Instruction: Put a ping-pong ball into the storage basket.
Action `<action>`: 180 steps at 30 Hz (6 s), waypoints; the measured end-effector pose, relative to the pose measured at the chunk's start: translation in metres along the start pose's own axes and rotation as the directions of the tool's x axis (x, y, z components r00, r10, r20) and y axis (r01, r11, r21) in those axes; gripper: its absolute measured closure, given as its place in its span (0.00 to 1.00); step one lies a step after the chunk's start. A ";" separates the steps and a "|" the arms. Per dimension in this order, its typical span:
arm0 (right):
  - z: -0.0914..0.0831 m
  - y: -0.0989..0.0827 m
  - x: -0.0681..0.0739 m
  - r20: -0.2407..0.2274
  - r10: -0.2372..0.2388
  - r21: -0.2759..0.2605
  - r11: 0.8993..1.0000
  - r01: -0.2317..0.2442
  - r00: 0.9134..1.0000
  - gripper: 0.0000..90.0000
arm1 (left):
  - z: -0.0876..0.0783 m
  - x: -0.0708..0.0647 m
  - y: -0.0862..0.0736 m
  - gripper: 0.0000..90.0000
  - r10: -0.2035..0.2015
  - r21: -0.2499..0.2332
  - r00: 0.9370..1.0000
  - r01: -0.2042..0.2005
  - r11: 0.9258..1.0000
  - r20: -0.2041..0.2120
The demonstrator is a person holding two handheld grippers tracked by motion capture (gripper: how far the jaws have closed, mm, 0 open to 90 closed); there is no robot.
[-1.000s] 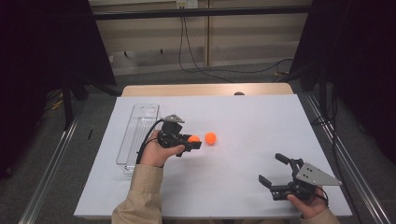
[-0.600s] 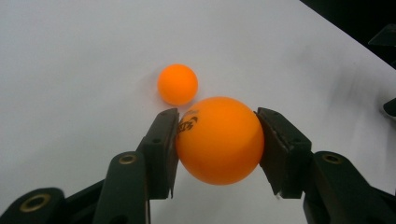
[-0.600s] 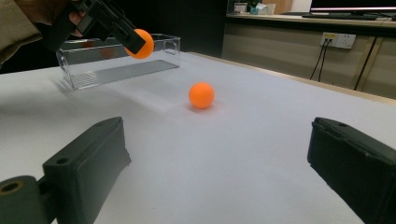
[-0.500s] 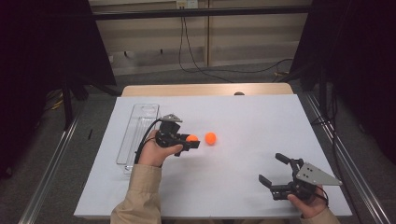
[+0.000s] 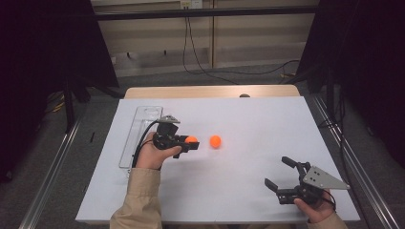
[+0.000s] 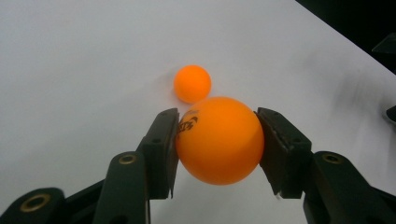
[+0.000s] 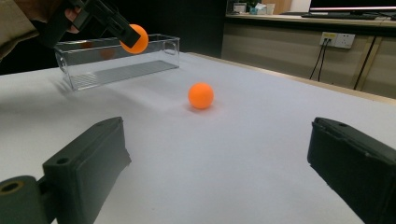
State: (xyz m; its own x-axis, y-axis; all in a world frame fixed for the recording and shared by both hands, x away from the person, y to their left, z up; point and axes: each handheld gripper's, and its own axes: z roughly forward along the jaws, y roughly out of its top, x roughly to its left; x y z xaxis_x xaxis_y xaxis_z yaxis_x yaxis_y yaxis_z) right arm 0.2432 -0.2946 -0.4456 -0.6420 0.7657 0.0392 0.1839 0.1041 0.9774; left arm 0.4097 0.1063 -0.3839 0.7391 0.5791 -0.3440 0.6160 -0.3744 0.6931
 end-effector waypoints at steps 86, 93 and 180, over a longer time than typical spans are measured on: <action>0.001 0.000 0.000 -0.003 -0.001 -0.002 1.000 0.001 1.000 0.04 | -0.049 0.028 -0.009 0.56 -0.056 -0.050 0.988 0.049 0.998 -0.146; 0.001 0.000 -0.001 -0.004 -0.004 -0.005 1.000 0.004 1.000 0.04 | -0.052 0.029 -0.010 0.56 -0.057 -0.053 0.986 0.049 0.997 -0.155; 0.001 0.001 0.000 -0.007 -0.007 -0.008 1.000 0.007 1.000 0.05 | -0.092 0.057 -0.030 0.56 -0.131 -0.131 0.948 0.096 0.987 -0.291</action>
State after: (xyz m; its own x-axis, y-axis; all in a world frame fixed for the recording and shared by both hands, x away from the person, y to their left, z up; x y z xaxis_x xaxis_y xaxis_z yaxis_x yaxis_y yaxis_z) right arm 0.2436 -0.2937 -0.4446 -0.6480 0.7608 0.0342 0.1734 0.1037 0.9794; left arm 0.4081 0.2173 -0.3665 0.5406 0.8087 -0.2320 0.6431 -0.2195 0.7337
